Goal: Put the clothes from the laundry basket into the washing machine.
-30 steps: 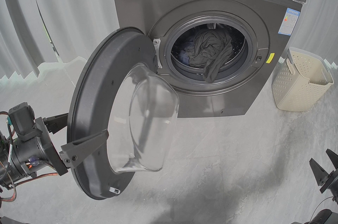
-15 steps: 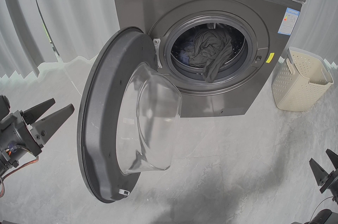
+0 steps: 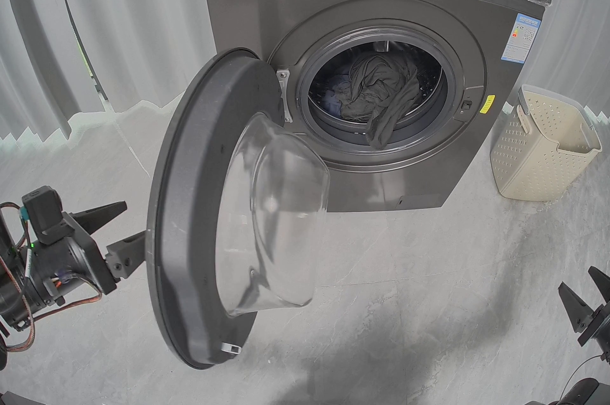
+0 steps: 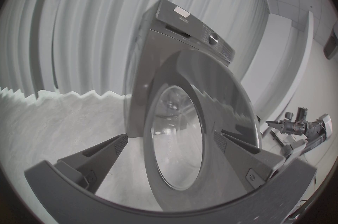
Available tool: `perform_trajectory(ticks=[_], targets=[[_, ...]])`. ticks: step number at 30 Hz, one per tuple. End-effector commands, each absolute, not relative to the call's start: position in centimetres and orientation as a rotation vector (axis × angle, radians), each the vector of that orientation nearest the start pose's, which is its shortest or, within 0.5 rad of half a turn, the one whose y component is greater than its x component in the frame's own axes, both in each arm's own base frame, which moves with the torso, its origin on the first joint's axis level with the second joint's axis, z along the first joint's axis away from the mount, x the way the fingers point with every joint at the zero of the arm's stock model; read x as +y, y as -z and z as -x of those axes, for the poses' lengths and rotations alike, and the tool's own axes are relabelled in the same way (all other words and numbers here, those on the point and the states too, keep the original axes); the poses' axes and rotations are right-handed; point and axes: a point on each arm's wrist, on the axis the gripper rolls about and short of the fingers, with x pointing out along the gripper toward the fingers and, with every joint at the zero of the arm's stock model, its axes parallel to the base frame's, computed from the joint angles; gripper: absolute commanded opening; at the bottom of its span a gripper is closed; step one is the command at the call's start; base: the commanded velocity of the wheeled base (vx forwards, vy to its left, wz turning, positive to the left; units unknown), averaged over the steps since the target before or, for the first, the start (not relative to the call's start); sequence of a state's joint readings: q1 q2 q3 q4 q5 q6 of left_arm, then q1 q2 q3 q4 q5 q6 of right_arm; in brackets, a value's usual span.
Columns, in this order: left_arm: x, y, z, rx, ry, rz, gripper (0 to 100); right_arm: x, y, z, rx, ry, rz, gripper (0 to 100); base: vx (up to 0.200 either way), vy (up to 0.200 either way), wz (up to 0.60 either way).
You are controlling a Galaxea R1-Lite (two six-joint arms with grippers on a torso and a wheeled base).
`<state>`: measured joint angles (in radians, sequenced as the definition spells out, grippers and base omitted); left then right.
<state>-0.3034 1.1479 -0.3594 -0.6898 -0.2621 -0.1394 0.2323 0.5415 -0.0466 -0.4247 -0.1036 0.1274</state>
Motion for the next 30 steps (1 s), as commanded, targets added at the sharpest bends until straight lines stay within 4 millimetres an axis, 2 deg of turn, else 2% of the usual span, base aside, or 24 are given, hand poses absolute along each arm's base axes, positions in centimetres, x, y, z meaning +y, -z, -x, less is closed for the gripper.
perform_trajectory(ticks=[1,7,12,13,15,21,23,30], targets=[[-8.2,-18.8,-16.6,0.204,0.68,0.117,100,0.7,-13.6,-3.9,0.087,-0.125,-0.114,100,0.0,0.0,0.0],[-11.3,-20.0,-18.6,0.167,0.768,0.116,100,0.7,-13.6,-4.0,0.095,-0.126,-0.114,100,0.0,0.0,0.0],[-13.4,-20.3,-19.6,0.173,0.824,0.113,100,0.7,-13.6,-4.0,0.094,-0.132,-0.114,100,0.0,0.0,0.0],[-14.4,-20.2,-20.4,0.174,0.838,0.115,100,0.7,-13.6,-4.0,0.094,-0.134,-0.114,100,0.0,0.0,0.0],[-14.8,-20.2,-20.8,0.171,0.841,0.115,100,0.7,-13.6,-4.0,0.094,-0.135,-0.114,100,0.0,0.0,0.0],[-18.4,-19.9,-24.1,0.086,0.834,0.136,100,0.7,-13.6,-3.9,0.092,-0.14,-0.113,100,0.0,0.0,0.0],[-18.8,-19.8,-24.5,0.08,0.838,0.138,100,0.7,-13.5,-3.9,0.095,-0.138,-0.113,100,0.0,0.0,0.0],[-21.7,-19.3,-28.3,0.048,0.825,0.172,100,0.7,-13.3,-3.9,0.101,-0.138,-0.11,100,0.0,0.0,0.0]])
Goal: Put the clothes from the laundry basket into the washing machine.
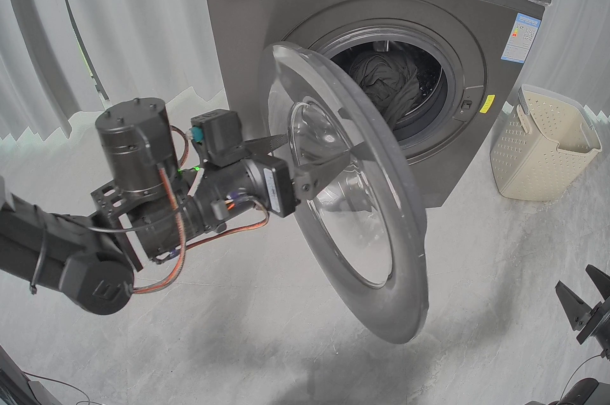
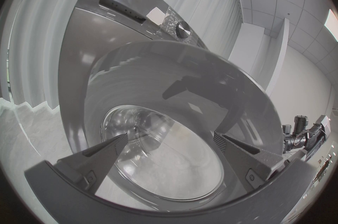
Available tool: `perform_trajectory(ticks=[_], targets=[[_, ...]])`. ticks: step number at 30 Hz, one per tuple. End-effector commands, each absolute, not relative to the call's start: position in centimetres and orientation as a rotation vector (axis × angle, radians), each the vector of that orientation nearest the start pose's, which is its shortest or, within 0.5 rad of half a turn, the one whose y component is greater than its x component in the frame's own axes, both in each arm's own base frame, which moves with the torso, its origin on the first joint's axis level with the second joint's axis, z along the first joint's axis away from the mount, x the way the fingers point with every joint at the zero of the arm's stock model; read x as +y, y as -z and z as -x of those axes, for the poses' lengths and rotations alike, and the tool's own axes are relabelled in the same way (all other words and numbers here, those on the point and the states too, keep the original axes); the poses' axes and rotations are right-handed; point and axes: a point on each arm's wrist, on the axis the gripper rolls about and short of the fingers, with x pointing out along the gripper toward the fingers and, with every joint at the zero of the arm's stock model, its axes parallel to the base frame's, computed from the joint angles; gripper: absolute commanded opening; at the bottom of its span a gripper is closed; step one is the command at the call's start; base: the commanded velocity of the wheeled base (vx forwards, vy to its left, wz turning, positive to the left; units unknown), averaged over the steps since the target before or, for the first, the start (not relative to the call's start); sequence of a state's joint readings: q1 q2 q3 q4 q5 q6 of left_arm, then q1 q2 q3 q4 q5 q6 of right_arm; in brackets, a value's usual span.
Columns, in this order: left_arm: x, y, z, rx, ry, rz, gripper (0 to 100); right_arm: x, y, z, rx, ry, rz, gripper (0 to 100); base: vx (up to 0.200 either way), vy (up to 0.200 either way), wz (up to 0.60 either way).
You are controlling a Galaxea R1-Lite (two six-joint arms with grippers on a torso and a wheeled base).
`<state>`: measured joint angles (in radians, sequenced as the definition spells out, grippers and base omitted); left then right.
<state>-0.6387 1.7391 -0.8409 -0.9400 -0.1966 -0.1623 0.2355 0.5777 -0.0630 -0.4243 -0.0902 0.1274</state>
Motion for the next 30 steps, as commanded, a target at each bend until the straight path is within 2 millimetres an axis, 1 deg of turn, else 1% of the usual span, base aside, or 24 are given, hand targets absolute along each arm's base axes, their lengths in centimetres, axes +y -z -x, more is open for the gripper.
perform_trajectory(ticks=[1,2,3,4,5,6,7,8,9,13,14,15,16,18,20,22,24,25,26,27,28,29,30], targets=[[-22.0,-19.3,-28.7,0.041,0.82,0.177,100,0.7,-13.3,-3.9,0.101,-0.138,-0.11,100,0.0,0.0,0.0],[-22.3,-19.3,-29.1,0.033,0.816,0.182,100,0.7,-13.4,-3.9,0.1,-0.138,-0.111,100,0.0,0.0,0.0],[-22.3,-19.3,-29.1,0.033,0.816,0.182,100,0.7,-13.4,-3.9,0.1,-0.138,-0.111,100,0.0,0.0,0.0],[-22.7,-19.4,-30.0,0.012,0.807,0.187,100,0.7,-13.3,-3.9,0.103,-0.138,-0.109,100,0.0,0.0,0.0],[-22.8,-19.5,-30.5,0.003,0.803,0.189,100,0.7,-13.3,-3.9,0.103,-0.138,-0.109,100,0.0,0.0,0.0],[-22.9,-19.5,-30.5,0.0,0.803,0.19,100,0.7,-13.3,-3.9,0.101,-0.138,-0.109,100,0.0,0.0,0.0],[-23.3,-19.9,-31.5,-0.028,0.783,0.199,100,0.7,-13.3,-3.9,0.103,-0.137,-0.109,100,0.0,0.0,0.0],[-23.3,-19.9,-31.5,-0.028,0.783,0.199,100,0.7,-13.3,-3.9,0.103,-0.136,-0.11,100,0.0,0.0,0.0],[-23.5,-20.3,-32.6,-0.058,0.747,0.216,100,0.7,-13.3,-3.9,0.103,-0.137,-0.109,100,0.0,0.0,0.0],[-24.8,-21.0,-34.7,-0.125,0.681,0.277,100,0.7,-13.4,-3.9,0.1,-0.137,-0.109,100,0.0,0.0,0.0],[-25.0,-21.1,-35.2,-0.138,0.664,0.289,100,0.7,-13.4,-3.9,0.1,-0.137,-0.108,100,0.0,0.0,0.0],[-25.0,-21.1,-35.2,-0.138,0.664,0.289,100,0.7,-13.4,-3.9,0.1,-0.137,-0.108,100,0.0,0.0,0.0],[-25.5,-21.5,-36.1,-0.17,0.627,0.311,100,0.7,-13.4,-3.9,0.098,-0.135,-0.108,100,0.0,0.0,0.0],[-25.6,-21.7,-36.9,-0.186,0.593,0.32,100,0.7,-13.4,-3.9,0.098,-0.135,-0.108,100,0.0,0.0,0.0],[-25.7,-21.6,-37.2,-0.191,0.579,0.323,100,0.7,-13.4,-3.9,0.096,-0.134,-0.108,100,0.0,0.0,0.0],[-25.6,-21.4,-37.2,-0.183,0.578,0.322,100,0.7,-13.3,-3.8,0.098,-0.134,-0.108,100,0.0,0.0,0.0],[-25.3,-20.7,-36.5,-0.148,0.578,0.314,100,0.7,-13.3,-3.8,0.098,-0.134,-0.106,100,0.0,0.0,0.0],[-25.0,-20.8,-36.0,-0.142,0.579,0.313,100,0.7,-13.3,-3.8,0.098,-0.134,-0.108,100,0.0,0.0,0.0],[-25.0,-20.9,-35.9,-0.142,0.58,0.312,100,0.7,-13.3,-3.8,0.098,-0.134,-0.108,100,0.0,0.0,0.0],[-24.1,-21.2,-34.2,-0.122,0.593,0.304,100,0.7,-13.4,-3.9,0.093,-0.136,-0.107,100,0.0,0.0,0.0],[-23.3,-21.2,-33.1,-0.1,0.595,0.295,100,0.7,-13.5,-3.9,0.093,-0.139,-0.107,100,0.0,0.0,0.0],[-23.0,-21.3,-32.5,-0.093,0.598,0.291,100,0.7,-13.6,-3.9,0.092,-0.139,-0.107,100,0.0,0.0,0.0],[-21.4,-21.6,-29.9,-0.073,0.611,0.279,100,0.7,-13.8,-4.0,0.088,-0.141,-0.108,100,0.0,0.0,0.0]])
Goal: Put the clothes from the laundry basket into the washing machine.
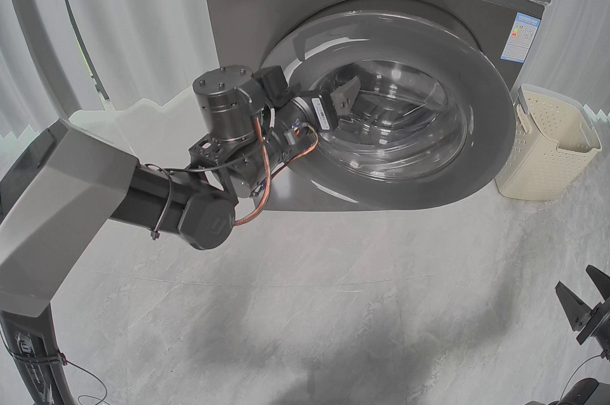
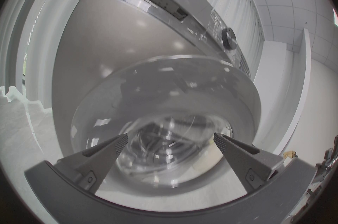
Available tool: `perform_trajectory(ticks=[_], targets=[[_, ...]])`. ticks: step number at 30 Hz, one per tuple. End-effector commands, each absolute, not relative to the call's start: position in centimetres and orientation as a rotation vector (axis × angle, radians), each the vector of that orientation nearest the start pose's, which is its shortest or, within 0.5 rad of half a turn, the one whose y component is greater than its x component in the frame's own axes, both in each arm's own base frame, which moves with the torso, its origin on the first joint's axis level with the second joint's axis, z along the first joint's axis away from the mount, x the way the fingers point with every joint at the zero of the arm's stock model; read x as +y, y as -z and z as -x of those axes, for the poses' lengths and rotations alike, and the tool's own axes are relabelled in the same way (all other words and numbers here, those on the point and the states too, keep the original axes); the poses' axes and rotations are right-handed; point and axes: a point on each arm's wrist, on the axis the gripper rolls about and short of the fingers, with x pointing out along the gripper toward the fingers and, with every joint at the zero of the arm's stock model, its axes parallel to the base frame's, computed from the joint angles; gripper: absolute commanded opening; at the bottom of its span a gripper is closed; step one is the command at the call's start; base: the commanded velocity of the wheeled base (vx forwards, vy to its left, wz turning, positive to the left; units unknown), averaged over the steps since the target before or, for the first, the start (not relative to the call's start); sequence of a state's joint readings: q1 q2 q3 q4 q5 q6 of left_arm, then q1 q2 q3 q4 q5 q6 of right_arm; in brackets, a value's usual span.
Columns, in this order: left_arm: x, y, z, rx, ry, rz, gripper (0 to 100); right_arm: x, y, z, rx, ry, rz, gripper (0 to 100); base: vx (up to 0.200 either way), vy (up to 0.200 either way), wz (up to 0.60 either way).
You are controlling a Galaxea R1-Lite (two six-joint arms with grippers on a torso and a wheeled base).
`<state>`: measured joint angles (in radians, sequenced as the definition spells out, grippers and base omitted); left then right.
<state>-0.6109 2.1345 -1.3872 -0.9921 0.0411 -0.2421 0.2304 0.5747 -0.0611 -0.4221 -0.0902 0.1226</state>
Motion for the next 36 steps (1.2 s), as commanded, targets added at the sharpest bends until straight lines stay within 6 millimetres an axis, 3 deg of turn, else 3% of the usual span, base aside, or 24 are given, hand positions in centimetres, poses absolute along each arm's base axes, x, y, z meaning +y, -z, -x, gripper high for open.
perform_trajectory(ticks=[1,2,3,4,5,7,8,9,11,13,14,15,21,27,36], targets=[[-20.6,-21.7,-28.3,-0.063,0.626,0.275,100,0.8,-14.0,-4.0,0.083,-0.144,-0.109,100,0.0,0.0,0.0],[-20.1,-21.8,-27.5,-0.059,0.635,0.274,100,0.8,-14.1,-4.1,0.08,-0.146,-0.109,100,0.0,0.0,0.0],[-18.2,-21.7,-24.6,-0.041,0.644,0.263,100,0.9,-14.4,-4.3,0.082,-0.15,-0.109,100,0.0,0.0,0.0],[-17.0,-21.7,-23.1,-0.029,0.641,0.256,100,0.9,-14.7,-4.5,0.086,-0.158,-0.108,100,0.0,0.0,0.0],[-16.7,-21.6,-22.6,-0.025,0.64,0.253,100,1.0,-14.8,-4.6,0.086,-0.161,-0.11,100,0.0,0.0,0.0],[-13.4,-20.9,-18.6,0.002,0.624,0.214,100,1.2,-16.0,-5.4,0.086,-0.188,-0.111,100,0.0,0.0,0.0],[-13.4,-20.9,-18.6,0.002,0.624,0.214,100,1.2,-16.0,-5.4,0.086,-0.188,-0.111,100,0.0,0.0,0.0],[-11.4,-20.1,-16.3,0.023,0.591,0.16,100,1.5,-16.9,-6.3,0.094,-0.209,-0.111,100,0.0,0.0,0.0],[-9.6,-19.5,-14.9,0.031,0.516,0.11,100,1.9,-17.6,-7.2,0.107,-0.231,-0.11,100,0.0,0.0,0.0],[-9.1,-19.4,-14.4,0.031,0.493,0.104,100,2.0,-17.8,-7.5,0.114,-0.239,-0.108,100,0.0,0.0,0.0],[-7.6,-19.7,-12.6,0.007,0.439,0.11,100,2.6,-18.2,-8.6,0.131,-0.27,-0.109,100,0.0,0.0,0.0],[-7.1,-19.7,-11.9,0.004,0.43,0.111,100,2.9,-18.2,-9.1,0.137,-0.278,-0.109,100,0.0,0.0,0.0],[-5.0,-19.0,-10.3,0.037,0.345,0.099,100,4.1,-18.1,-11.1,0.149,-0.322,-0.1,100,0.0,-0.033,0.0],[-4.8,-18.5,-9.6,0.053,0.355,0.095,100,5.0,-18.1,-11.1,0.159,-0.389,-0.102,100,0.0,-0.2,0.0],[-4.7,-17.6,-9.4,0.075,0.357,0.087,100,5.9,-18.4,-12.8,0.151,-0.402,-0.126,100,0.0,-0.2,0.0]])
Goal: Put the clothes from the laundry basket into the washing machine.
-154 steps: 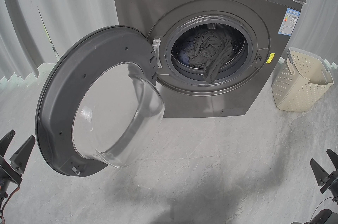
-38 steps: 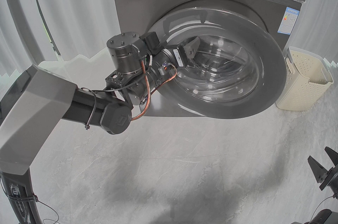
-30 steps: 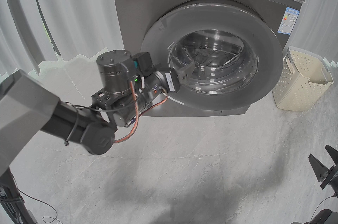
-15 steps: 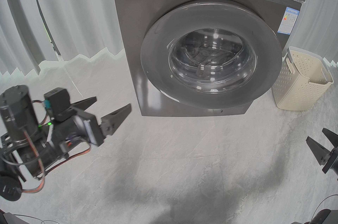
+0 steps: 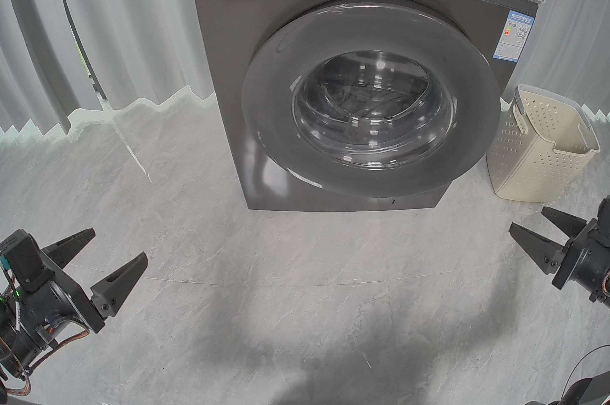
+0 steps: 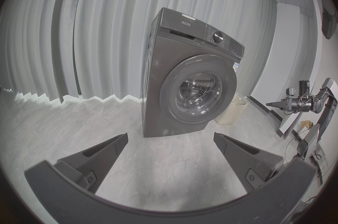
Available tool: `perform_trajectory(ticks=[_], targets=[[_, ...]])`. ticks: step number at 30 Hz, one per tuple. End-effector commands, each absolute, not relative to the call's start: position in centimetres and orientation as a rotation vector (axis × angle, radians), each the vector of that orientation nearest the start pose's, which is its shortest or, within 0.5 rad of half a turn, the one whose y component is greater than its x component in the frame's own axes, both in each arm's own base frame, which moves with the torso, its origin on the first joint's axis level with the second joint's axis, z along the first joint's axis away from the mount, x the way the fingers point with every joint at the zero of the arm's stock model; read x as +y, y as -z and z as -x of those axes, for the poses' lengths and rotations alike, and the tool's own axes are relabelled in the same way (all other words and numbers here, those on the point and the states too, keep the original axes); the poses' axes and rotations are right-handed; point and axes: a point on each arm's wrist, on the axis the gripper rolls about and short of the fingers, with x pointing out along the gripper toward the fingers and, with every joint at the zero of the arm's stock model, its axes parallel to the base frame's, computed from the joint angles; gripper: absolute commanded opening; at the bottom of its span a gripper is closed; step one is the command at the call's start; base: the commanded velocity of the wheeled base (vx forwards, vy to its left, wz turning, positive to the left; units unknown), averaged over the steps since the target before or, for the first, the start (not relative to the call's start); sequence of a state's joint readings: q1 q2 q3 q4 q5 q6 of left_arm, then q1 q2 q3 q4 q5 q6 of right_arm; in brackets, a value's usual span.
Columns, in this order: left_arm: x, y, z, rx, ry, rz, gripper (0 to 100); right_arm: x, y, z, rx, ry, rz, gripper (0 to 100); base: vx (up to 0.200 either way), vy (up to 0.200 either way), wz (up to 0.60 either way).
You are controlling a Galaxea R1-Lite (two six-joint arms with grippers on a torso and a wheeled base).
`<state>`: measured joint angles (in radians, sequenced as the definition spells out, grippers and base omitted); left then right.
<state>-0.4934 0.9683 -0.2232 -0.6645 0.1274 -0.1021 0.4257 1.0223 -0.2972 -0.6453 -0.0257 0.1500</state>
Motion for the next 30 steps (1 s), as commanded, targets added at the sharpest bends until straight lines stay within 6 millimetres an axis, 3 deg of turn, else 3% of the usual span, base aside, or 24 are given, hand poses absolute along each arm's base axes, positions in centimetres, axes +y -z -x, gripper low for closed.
perform_trajectory(ticks=[1,11,30], targets=[[-4.6,-17.4,-9.3,0.079,0.352,0.084,100,6.3,-18.6,-13.3,0.148,-0.414,-0.131,100,0.0,-0.2,0.0],[-4.2,-17.4,-8.5,0.052,0.358,0.099,100,9.1,-19.8,-15.4,0.161,-0.511,-0.201,100,0.0,-0.02,0.0],[-4.2,-17.3,-8.8,0.067,0.35,0.096,100,11.5,-20.2,-20.1,0.139,-0.499,-0.203,100,0.2,0.0,0.0]])
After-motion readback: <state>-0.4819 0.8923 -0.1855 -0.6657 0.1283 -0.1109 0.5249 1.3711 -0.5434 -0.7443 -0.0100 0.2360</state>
